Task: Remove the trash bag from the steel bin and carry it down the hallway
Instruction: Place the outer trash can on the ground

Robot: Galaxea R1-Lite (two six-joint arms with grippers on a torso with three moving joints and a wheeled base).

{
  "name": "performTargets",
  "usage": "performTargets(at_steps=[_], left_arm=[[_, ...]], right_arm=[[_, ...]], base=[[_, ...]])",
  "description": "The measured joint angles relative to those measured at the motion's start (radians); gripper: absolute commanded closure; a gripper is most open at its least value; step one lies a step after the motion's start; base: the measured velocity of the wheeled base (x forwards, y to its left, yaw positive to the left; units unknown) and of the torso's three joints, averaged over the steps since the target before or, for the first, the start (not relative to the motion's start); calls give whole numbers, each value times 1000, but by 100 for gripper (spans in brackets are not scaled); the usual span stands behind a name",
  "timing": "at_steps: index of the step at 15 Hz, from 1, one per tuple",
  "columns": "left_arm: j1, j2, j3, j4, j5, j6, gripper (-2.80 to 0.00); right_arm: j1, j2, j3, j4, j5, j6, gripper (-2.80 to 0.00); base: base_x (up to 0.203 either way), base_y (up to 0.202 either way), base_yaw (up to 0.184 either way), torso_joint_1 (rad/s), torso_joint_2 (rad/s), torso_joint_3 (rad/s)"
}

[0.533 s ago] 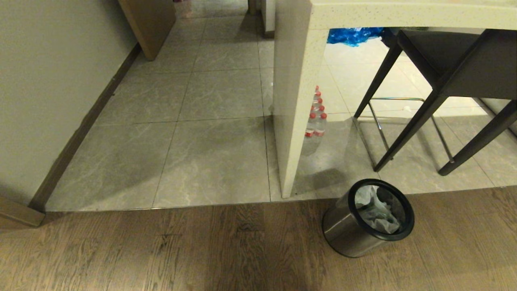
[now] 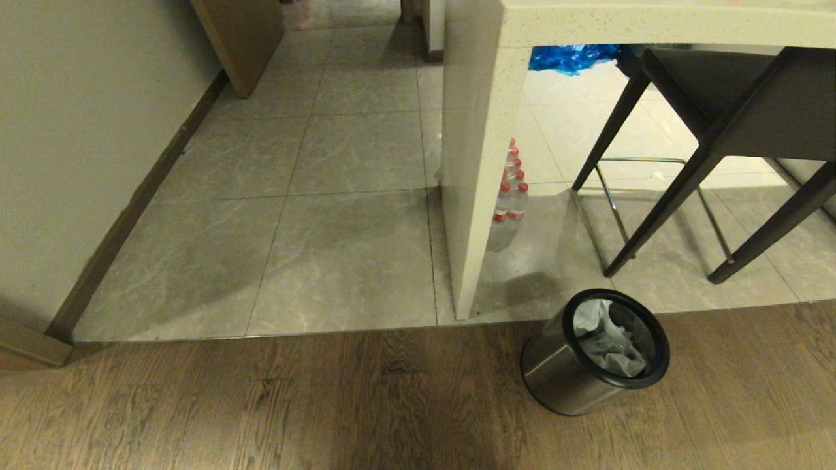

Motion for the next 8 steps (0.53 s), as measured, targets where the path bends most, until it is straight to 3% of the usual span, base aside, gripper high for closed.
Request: performTargets(at_steps=[2, 4, 7, 8], left_arm=[[0, 0, 0, 0, 0, 0, 0], [0, 0, 0, 0, 0, 0, 0], [0, 0, 0, 0, 0, 0, 0], [0, 0, 0, 0, 0, 0, 0]], right_arm=[[-3, 207, -183, 176, -68, 24, 0], [-11, 426, -288, 330, -195, 58, 0], [-38, 709, -360, 400, -366, 165, 0], [-53, 787, -366, 367, -380, 220, -41]], base=[[0, 0, 0, 0, 0, 0], [0, 0, 0, 0, 0, 0], [0, 0, 0, 0, 0, 0], [0, 0, 0, 0, 0, 0]])
